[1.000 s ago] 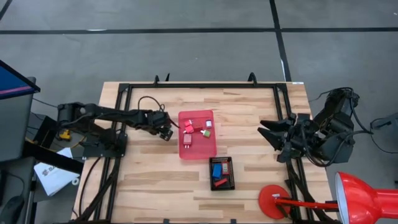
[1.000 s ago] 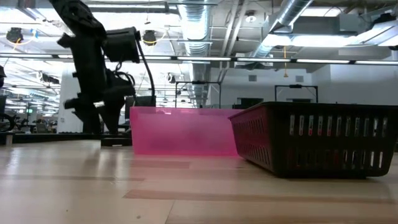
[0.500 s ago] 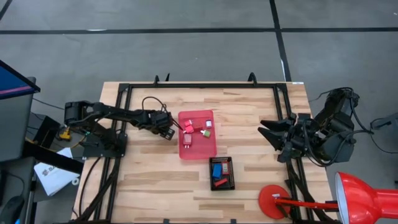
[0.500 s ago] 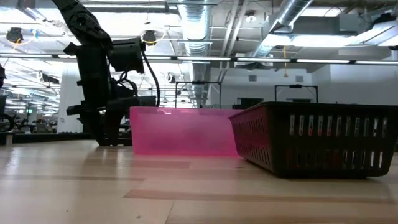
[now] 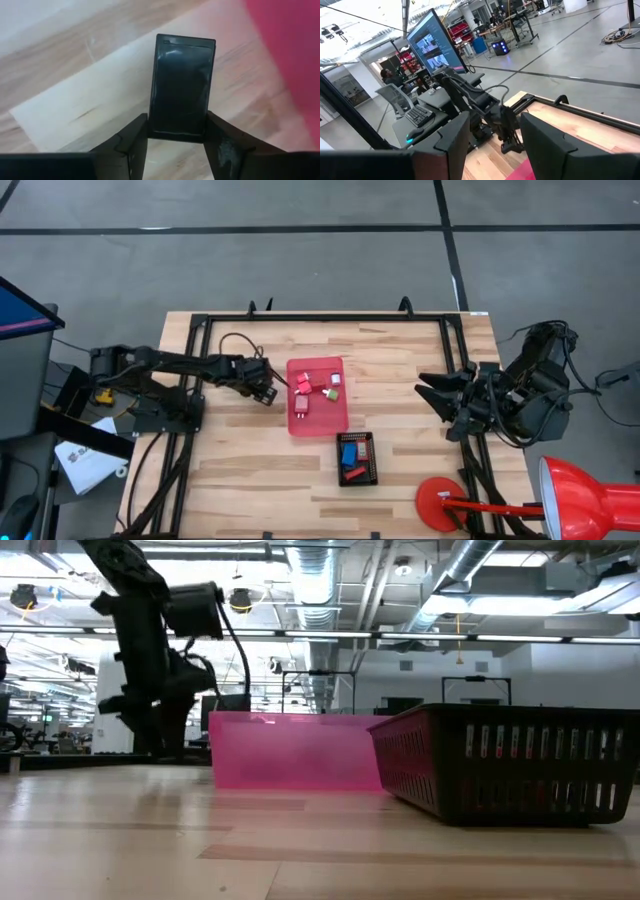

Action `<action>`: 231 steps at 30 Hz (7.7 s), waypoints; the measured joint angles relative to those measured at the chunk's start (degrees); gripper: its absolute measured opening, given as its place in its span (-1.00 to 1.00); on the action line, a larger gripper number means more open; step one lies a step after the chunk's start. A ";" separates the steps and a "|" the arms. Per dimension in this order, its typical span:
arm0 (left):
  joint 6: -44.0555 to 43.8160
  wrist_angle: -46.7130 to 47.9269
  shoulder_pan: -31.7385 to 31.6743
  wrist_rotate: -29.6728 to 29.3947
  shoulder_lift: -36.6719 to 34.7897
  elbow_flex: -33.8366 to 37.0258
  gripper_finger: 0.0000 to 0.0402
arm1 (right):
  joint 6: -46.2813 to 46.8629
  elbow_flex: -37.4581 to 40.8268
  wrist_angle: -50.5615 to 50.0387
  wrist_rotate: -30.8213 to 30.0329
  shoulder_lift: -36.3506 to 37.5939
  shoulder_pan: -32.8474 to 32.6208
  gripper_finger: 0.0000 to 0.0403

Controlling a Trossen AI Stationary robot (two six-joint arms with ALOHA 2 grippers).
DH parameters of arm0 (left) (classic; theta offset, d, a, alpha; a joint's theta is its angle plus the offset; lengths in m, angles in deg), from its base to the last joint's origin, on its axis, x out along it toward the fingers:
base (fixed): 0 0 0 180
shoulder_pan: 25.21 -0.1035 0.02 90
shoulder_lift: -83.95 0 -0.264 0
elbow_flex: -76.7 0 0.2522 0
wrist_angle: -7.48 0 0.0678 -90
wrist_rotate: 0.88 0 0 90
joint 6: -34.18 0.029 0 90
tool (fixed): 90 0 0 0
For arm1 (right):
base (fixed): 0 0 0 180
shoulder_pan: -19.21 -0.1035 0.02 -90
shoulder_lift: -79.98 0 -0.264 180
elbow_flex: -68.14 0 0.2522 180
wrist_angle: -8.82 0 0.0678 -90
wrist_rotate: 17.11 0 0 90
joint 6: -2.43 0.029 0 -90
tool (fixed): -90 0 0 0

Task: Pick & Place Office items
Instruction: Put the black digital timer into the black bin, then return to Home Position

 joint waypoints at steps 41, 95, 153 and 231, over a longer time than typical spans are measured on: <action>-15.27 -51.88 34.92 -1.16 13.12 -13.86 -0.22 | -1.66 0.00 0.28 0.17 -0.07 -1.15 -0.16; 15.66 -27.93 24.53 11.30 36.16 -40.61 -0.08 | -4.09 0.00 0.26 -0.26 -0.07 -2.73 -0.16; 27.77 -47.18 13.52 10.76 -59.09 34.52 0.04 | -5.59 -0.02 11.15 -13.29 -3.74 -0.09 -0.16; 32.16 -31.94 13.52 6.67 -55.23 34.62 0.04 | -27.75 68.78 73.81 90.24 17.19 57.19 0.06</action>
